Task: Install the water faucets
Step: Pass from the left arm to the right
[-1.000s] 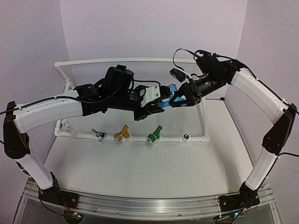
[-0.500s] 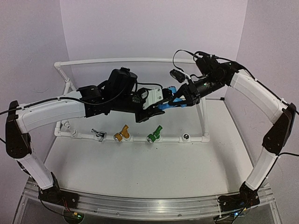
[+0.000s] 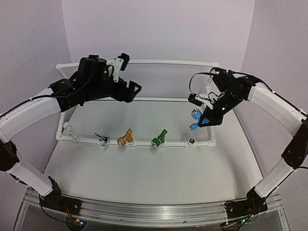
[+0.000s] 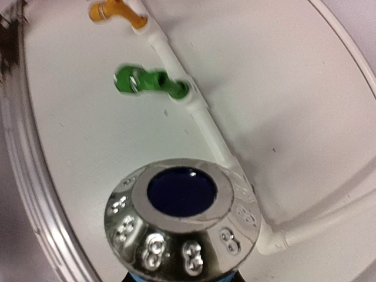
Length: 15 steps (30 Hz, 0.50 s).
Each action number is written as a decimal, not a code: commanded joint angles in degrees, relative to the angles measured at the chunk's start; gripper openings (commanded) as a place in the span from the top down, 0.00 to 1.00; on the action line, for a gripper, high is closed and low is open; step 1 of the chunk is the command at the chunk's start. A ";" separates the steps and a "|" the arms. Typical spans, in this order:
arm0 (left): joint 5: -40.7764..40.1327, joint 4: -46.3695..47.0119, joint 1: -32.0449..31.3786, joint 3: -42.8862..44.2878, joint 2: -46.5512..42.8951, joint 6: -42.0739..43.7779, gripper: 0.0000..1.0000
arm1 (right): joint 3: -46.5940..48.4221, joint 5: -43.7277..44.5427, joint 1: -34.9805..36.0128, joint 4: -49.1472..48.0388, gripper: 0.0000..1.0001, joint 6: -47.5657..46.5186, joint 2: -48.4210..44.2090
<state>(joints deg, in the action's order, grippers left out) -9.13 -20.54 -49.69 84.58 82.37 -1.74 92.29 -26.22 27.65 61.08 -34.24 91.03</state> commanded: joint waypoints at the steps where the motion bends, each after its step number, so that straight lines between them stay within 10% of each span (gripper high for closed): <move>1: -1.70 -3.23 4.77 -2.65 -5.29 -19.22 0.10 | -9.42 16.67 2.39 -7.46 1.00 -20.87 -4.61; 15: -7.43 -9.11 5.21 -0.10 -4.32 -29.91 0.00 | -13.95 29.46 9.28 -14.75 1.00 -31.96 2.59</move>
<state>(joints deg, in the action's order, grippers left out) -14.64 -27.89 -44.52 82.65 77.77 -27.79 78.61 -1.54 35.62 48.67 -61.36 91.77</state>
